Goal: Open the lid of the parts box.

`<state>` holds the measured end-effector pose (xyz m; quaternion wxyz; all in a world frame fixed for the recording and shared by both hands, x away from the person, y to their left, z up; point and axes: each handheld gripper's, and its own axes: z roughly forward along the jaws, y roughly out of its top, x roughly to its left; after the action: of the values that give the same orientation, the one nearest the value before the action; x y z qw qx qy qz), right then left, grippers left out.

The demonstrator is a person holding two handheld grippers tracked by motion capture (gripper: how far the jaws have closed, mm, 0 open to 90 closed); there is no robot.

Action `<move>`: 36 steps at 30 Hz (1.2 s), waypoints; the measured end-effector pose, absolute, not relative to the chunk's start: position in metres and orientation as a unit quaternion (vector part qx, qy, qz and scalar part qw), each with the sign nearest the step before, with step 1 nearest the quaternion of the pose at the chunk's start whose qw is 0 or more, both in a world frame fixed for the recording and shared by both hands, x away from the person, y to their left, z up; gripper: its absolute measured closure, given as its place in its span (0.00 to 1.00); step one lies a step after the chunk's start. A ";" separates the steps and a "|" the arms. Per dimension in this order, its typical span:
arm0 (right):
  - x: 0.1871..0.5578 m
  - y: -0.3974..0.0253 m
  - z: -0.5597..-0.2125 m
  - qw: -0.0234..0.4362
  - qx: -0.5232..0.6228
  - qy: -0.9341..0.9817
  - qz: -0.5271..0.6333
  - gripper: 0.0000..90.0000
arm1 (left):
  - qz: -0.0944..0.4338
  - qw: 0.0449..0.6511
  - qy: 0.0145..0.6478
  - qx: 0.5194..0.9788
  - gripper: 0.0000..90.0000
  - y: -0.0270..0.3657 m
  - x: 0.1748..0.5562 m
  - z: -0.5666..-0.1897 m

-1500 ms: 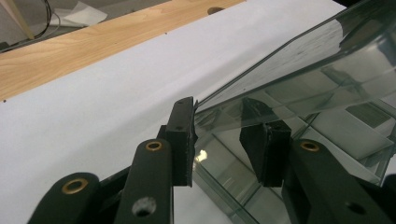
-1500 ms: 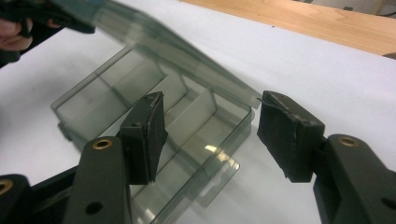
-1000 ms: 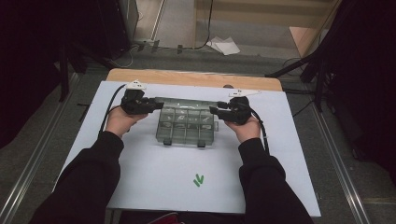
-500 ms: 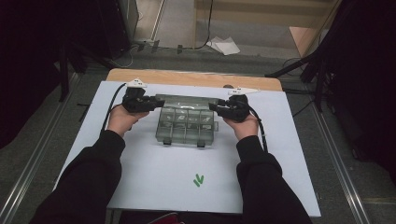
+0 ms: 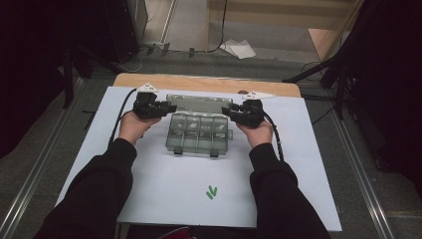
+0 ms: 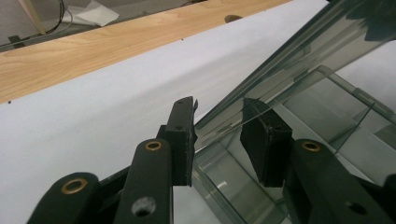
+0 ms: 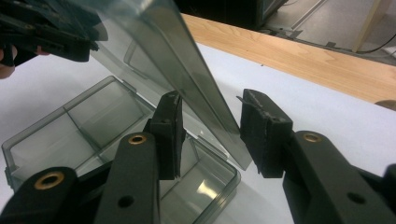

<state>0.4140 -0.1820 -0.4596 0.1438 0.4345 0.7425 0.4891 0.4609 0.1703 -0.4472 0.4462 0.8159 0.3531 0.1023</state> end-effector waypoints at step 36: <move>0.434 -0.176 -0.481 0.142 0.479 0.716 0.488 0.72 | 0.110 0.445 0.373 0.807 0.70 0.166 0.472 -0.461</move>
<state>0.4338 -0.1762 -0.4806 0.1415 0.4793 0.7158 0.4878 0.4720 0.1657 -0.4608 0.4452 0.8066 0.3731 0.1096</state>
